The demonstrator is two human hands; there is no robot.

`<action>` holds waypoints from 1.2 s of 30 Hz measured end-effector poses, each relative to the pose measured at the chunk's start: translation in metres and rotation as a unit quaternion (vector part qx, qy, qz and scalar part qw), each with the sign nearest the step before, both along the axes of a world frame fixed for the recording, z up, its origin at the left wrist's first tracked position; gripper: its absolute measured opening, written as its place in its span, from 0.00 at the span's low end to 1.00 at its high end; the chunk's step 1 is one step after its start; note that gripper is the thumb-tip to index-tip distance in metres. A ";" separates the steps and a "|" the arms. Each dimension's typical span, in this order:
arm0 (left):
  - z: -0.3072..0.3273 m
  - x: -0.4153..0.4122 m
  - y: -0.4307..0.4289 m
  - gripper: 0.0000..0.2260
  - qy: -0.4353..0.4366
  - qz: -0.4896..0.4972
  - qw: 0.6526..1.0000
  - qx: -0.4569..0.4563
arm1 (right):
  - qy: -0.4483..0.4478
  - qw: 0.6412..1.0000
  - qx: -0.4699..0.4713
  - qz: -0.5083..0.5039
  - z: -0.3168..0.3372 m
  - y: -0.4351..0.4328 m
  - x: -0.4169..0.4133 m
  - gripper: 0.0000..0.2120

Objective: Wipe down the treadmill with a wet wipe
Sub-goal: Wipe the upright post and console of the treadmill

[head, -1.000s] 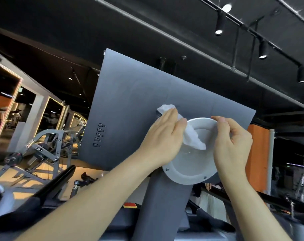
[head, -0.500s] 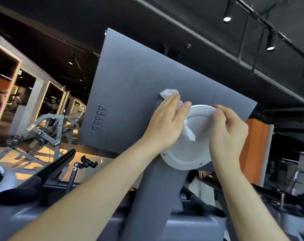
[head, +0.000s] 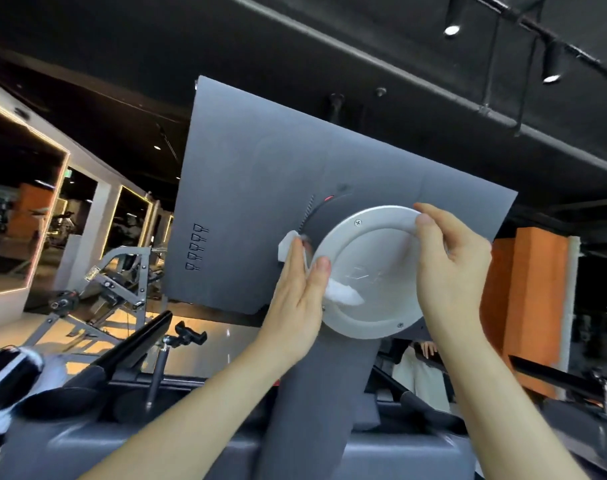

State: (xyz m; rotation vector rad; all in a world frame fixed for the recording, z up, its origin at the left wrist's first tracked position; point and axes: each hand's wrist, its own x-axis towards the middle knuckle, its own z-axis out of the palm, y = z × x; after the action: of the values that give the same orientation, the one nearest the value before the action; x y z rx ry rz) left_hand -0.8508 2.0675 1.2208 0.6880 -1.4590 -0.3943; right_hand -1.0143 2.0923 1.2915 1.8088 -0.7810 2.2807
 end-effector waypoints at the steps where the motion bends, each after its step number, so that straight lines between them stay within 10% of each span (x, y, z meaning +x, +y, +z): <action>1: 0.012 0.003 0.003 0.39 -0.020 -0.001 1.000 -0.001 | -0.003 1.000 -0.009 0.023 0.000 -0.001 -0.005 0.13; 7: 0.098 0.008 0.036 0.20 -0.283 0.121 0.951 -0.034 | -0.091 0.988 -0.056 0.109 -0.014 -0.027 -0.032 0.13; 10: 0.141 -0.013 0.045 0.33 -0.432 0.190 0.882 -0.004 | -0.119 0.974 -0.039 0.190 -0.025 -0.041 -0.035 0.17; 17: 0.177 -0.101 0.047 0.27 -0.663 0.313 0.678 0.046 | -0.163 0.949 -0.045 0.268 -0.021 -0.058 -0.055 0.18; 25: 0.167 -0.091 0.072 0.32 -0.568 0.355 0.738 0.081 | -0.118 0.944 -0.023 0.307 -0.025 -0.074 -0.089 0.18; 32: 0.163 -0.150 0.043 0.39 -0.690 0.402 0.593 0.100 | -0.014 0.943 0.020 0.332 0.011 -0.074 -0.089 0.16; 36: 0.172 -0.141 0.049 0.33 -0.691 0.395 0.600 0.088 | 0.068 0.921 0.071 0.377 0.021 -0.076 -0.089 0.19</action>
State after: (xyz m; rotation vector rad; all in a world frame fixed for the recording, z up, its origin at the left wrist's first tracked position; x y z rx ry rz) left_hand -0.9918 2.1164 1.3930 1.9482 -2.2589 0.9920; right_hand -1.1034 2.0162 1.3121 2.6570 -0.2339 2.4889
